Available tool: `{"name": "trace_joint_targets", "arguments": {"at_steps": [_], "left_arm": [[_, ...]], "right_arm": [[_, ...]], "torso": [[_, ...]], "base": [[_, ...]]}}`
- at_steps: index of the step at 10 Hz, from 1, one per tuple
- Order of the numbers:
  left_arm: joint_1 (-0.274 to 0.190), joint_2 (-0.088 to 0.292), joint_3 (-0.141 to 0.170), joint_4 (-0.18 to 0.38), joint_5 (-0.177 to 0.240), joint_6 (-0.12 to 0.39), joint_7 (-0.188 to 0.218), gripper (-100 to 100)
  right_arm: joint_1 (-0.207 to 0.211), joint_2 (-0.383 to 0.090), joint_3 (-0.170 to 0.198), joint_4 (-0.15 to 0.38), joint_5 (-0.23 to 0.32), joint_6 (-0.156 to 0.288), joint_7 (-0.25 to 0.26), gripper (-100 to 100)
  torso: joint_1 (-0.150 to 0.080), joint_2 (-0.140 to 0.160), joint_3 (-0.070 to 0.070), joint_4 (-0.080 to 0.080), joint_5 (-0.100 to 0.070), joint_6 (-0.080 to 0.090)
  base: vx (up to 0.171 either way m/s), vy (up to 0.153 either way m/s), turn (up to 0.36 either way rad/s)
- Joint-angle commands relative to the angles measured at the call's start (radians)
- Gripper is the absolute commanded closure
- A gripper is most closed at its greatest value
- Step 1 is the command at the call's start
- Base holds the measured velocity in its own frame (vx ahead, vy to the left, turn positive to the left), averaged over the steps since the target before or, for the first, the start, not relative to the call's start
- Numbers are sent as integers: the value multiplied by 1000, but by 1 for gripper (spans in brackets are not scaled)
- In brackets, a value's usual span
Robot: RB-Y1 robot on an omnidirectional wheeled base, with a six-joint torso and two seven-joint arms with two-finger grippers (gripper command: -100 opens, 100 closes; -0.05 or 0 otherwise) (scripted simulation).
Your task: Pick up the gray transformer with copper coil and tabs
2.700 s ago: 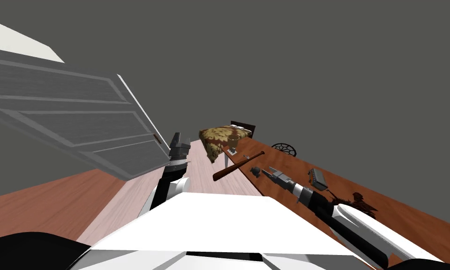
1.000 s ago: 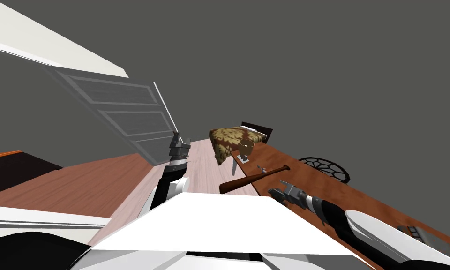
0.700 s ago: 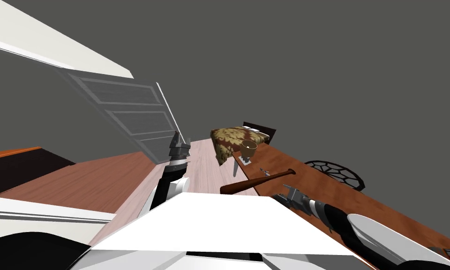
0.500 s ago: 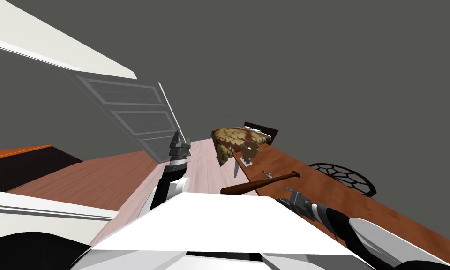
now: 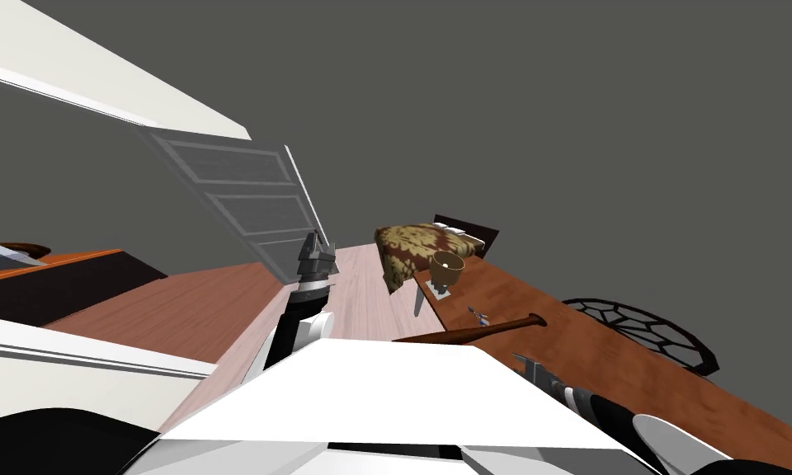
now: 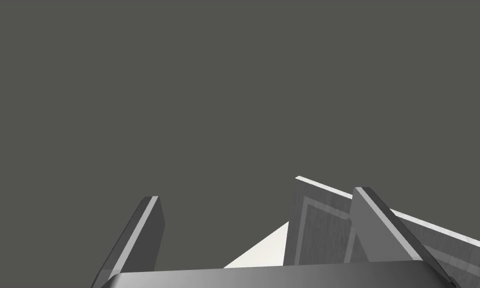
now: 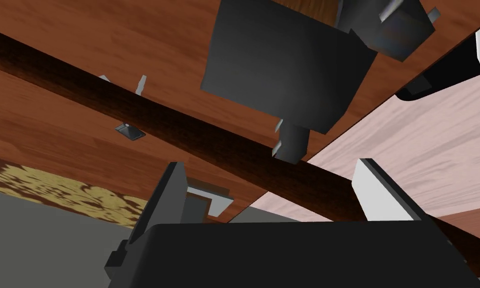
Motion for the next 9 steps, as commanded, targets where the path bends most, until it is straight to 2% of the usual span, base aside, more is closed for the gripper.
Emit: {"name": "trace_joint_targets", "arguments": {"at_steps": [1, 2, 3, 4, 5, 6, 7, 8, 9], "left_arm": [[0, 0, 0, 0, 0, 0, 0, 0], [0, 0, 0, 0, 0, 0, 0, 0], [0, 0, 0, 0, 0, 0, 0, 0], [0, 0, 0, 0, 0, 0, 0, 0], [0, 0, 0, 0, 0, 0, 0, 0], [0, 0, 0, 0, 0, 0, 0, 0], [-1, 0, 0, 0, 0, 0, 0, 0], [0, 0, 0, 0, 0, 0, 0, 0], [0, 0, 0, 0, 0, 0, 0, 0]], "right_arm": [[0, 0, 0, 0, 0, 0, 0, -100], [0, 1, 4, 1, 2, 1, -2, 0], [-50, 0, 53, 51, -48, -20, 27, -100], [-73, 0, 56, 80, -74, -20, 27, -100], [-73, 0, 56, 107, -81, -20, 27, -100], [-125, -1, 110, 144, -119, -42, 55, -100], [-146, -1, 110, 176, -145, -42, 55, -100], [-146, -1, 110, 210, -165, -42, 55, -100], [-200, -2, 157, 255, -203, -63, 83, -100]], "torso": [[0, 0, 0, 0, 0, 0], [0, 1, 1, 0, 0, 0], [0, 2, 1, 1, 0, 0], [1, 7, 4, 1, 0, -2], [0, 10, 6, 2, 0, 0], [0, 10, 6, 2, 0, 1], [0, 13, 7, 3, 0, -1], [0, 13, 8, 3, 0, 0], [0, 9, 6, 2, 0, 1]], "base": [[12, -3, 5], [0, 0, 0], [-110, 13, 354], [-145, -1, 235], [-93, -1, 8], [-184, 3, 360], [-161, 2, 229], [-63, 11, -16], [-127, 10, 292]]}}
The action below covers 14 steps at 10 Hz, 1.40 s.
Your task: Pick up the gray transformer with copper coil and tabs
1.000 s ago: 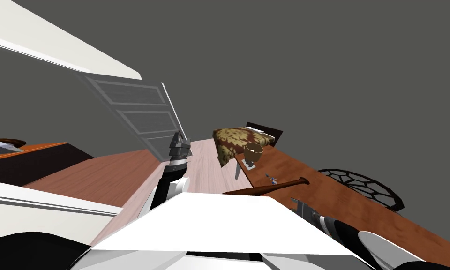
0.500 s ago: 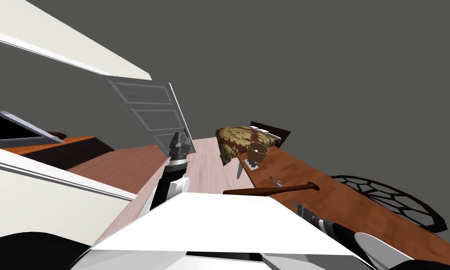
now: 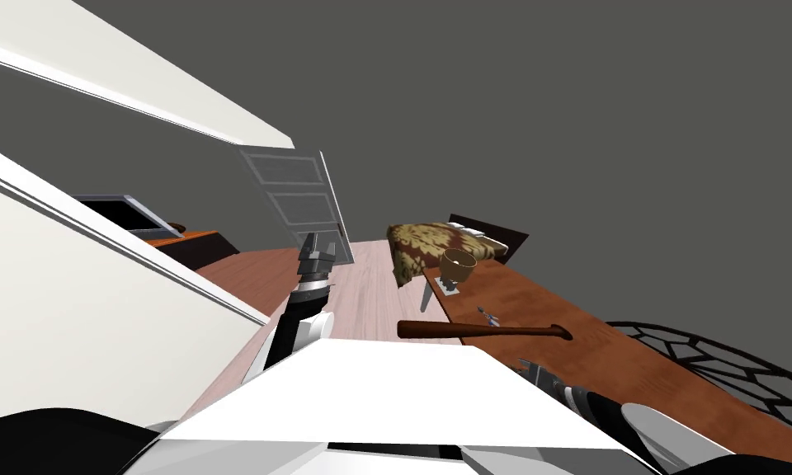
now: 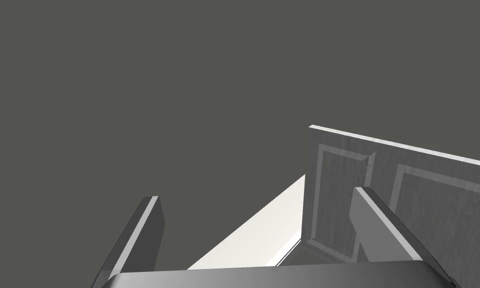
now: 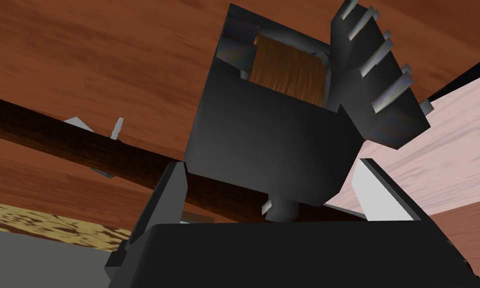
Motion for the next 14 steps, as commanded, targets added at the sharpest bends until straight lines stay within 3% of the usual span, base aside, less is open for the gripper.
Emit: {"name": "trace_joint_targets", "arguments": {"at_steps": [1, 3, 4, 5, 7, 8, 10, 11, 12, 14], "left_arm": [[0, 0, 0, 0, 0, 0, 0, 0], [0, 0, 0, 0, 0, 0, 0, 0], [0, 0, 0, 0, 0, 0, 0, 0], [0, 0, 0, 0, 0, 0, 0, 0], [0, 0, 0, 0, 0, 0, 0, 0], [0, 0, 0, 0, 0, 0, 0, 0], [0, 0, 0, 0, 0, 0, 0, 0], [0, 0, 0, 0, 0, 0, 0, 0], [0, 0, 0, 0, 0, 0, 0, 0], [0, 0, 0, 0, 0, 0, 0, 0]], "right_arm": [[-41, -6, 28, 50, -50, -7, 7, -100], [-41, -6, 28, 83, -67, -7, 7, -100], [-86, -7, 73, 121, -115, -28, 35, -100], [-114, -7, 81, 153, -142, -28, 35, -100], [-114, -7, 81, 188, -150, -28, 35, -100], [-163, -8, 129, 232, -198, -50, 63, -100], [-187, -8, 134, 288, -234, -50, 63, -100], [-234, -9, 179, 327, -275, -71, 91, -100], [-260, -9, 188, 359, -303, -71, 91, -100], [-260, -9, 188, 399, -317, -71, 91, -100]], "torso": [[0, 0, 0, 0, 0, 0], [1, -1, -1, 0, 0, 2], [0, -5, -2, -1, 0, 3], [1, -2, -1, -1, 0, 1], [0, -1, -1, 0, 0, 3], [-1, -4, -2, -1, 0, 3], [1, 0, 0, 0, 0, 2], [0, -1, -1, 0, 0, 3], [1, 1, 0, 0, 0, 1], [-1, -2, -1, 0, -2, 1]], "base": [[-149, 28, 261], [-42, 26, -13], [-106, 32, 295], [-139, 22, 266], [-51, 10, 4], [-115, 33, 366], [-104, 34, 110], [-135, 35, 334], [-152, 34, 234], [-49, 23, -14]]}}
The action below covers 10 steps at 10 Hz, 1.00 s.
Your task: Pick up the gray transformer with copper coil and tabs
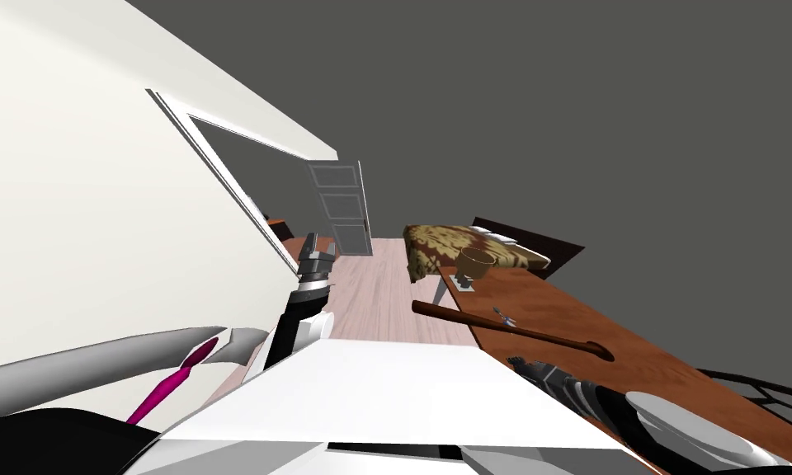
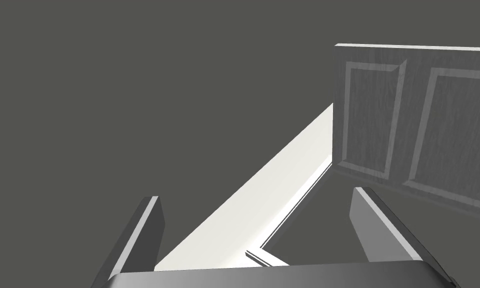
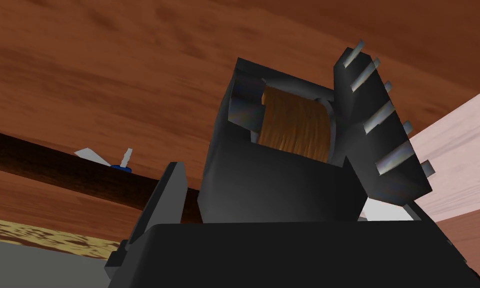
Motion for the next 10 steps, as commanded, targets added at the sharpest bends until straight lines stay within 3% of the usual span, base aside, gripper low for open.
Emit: {"name": "trace_joint_targets", "arguments": {"at_steps": [1, 3, 5, 6, 7, 8, 9, 10], "left_arm": [[0, 0, 0, 0, 0, 0, 0, 0], [0, 0, 0, 0, 0, 0, 0, 0], [0, 0, 0, 0, 0, 0, 0, 0], [0, 0, 0, 0, 0, 0, 0, 0], [0, 0, 0, 0, 0, 0, 0, 0], [0, 0, 0, 0, 0, 0, 0, 0], [0, 0, 0, 0, 0, 0, 0, 0], [0, 0, 0, 0, 0, 0, 0, 0]], "right_arm": [[-50, -8, 50, 50, -50, -17, 21, -100], [-71, -8, 56, 101, -87, -17, 21, -100], [-71, -8, 56, 105, -87, -17, 21, -100], [-117, -9, 106, 147, -137, -39, 49, -100], [-144, -9, 109, 178, -164, -39, 49, -100], [-144, -9, 109, 211, -170, -39, 49, -100], [-144, -9, 109, 211, -170, -39, 49, -100], [-190, -10, 160, 248, -218, -60, 77, -100]], "torso": [[0, 0, 0, 0, 0, 0], [3, 4, 2, 1, 0, -1], [-2, -1, -1, 0, -1, -1], [-2, -4, -2, -1, -1, -1], [1, 1, 0, 0, -1, -3], [2, 3, 2, 1, 0, -1], [1, 1, 1, 1, 0, 0], [-1, -1, -1, 0, -1, 0]], "base": [[-119, 67, 378], [-101, 46, 108], [-1, -10, -19], [-110, 52, 373], [-143, 66, 271], [-66, 35, -21], [-13, 10, -54], [-82, 68, 305]]}}
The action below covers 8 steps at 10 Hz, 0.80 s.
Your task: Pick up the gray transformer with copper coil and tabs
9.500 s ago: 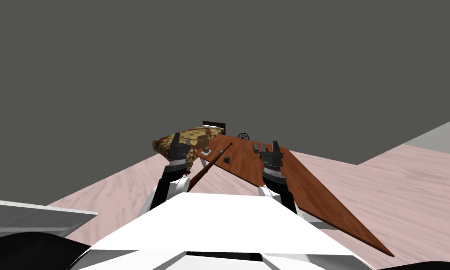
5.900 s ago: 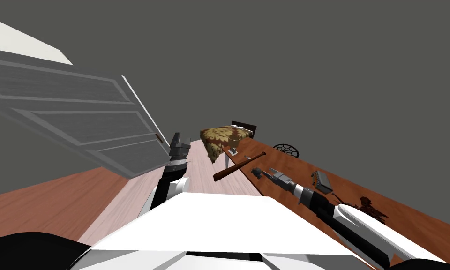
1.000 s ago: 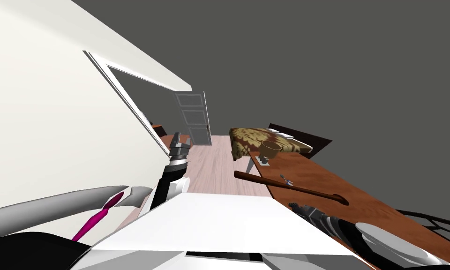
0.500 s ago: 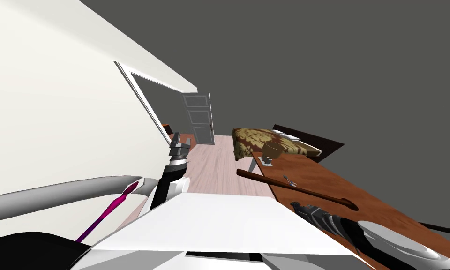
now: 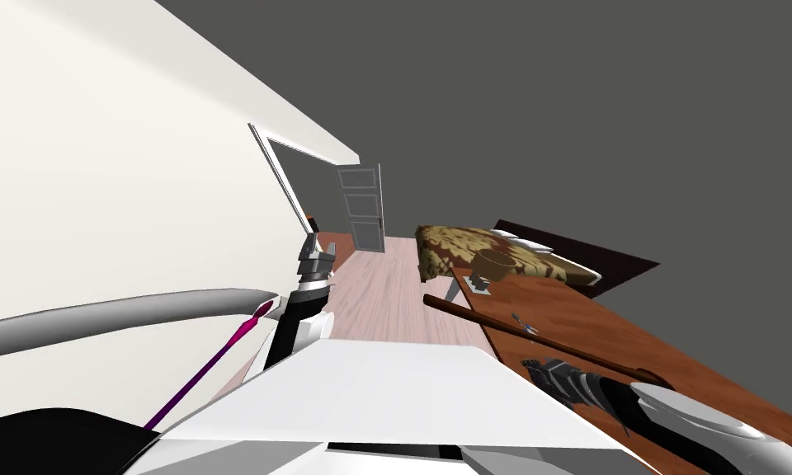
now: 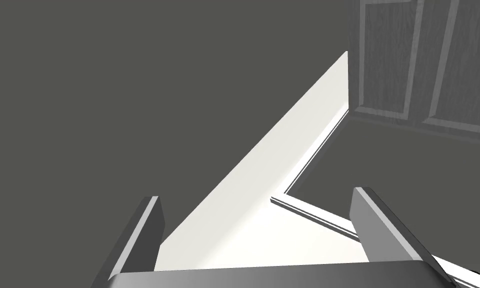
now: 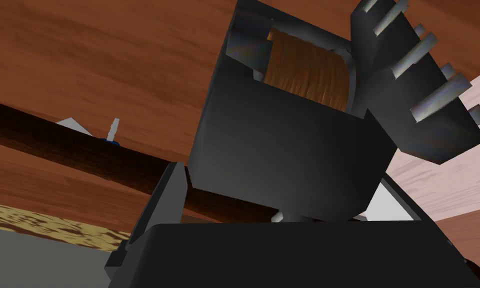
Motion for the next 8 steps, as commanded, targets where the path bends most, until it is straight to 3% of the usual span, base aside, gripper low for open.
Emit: {"name": "trace_joint_targets", "arguments": {"at_steps": [1, 3, 4, 6, 7, 8], "left_arm": [[0, 0, 0, 0, 0, 0, 0, 0], [0, 0, 0, 0, 0, 0, 0, 0], [0, 0, 0, 0, 0, 0, 0, 0], [0, 0, 0, 0, 0, 0, 0, 0], [0, 0, 0, 0, 0, 0, 0, 0], [0, 0, 0, 0, 0, 0, 0, 0]], "right_arm": [[-50, 1, 26, 50, -50, -14, 17, -100], [-50, 1, 26, 87, -58, -14, 17, -100], [-104, 0, 79, 122, -103, -36, 45, -100], [-123, 0, 79, 195, -142, -36, 45, -100], [-140, 16, 78, 215, -127, -57, 56, -100], [-142, 16, 78, 223, -129, -61, 58, 100]], "torso": [[0, 0, 0, 0, 0, 0], [-2, 1, 1, 0, 0, 2], [-3, -1, 0, 0, 0, 2], [0, 3, 2, 1, 0, 2], [-2, 2, 1, 0, 0, 3], [-3, -1, 0, 0, 0, 2]], "base": [[-120, 70, 265], [-55, 21, 4], [-101, 70, 342], [-100, 55, 128], [-22, 10, -17], [-6, 3, 1]]}}
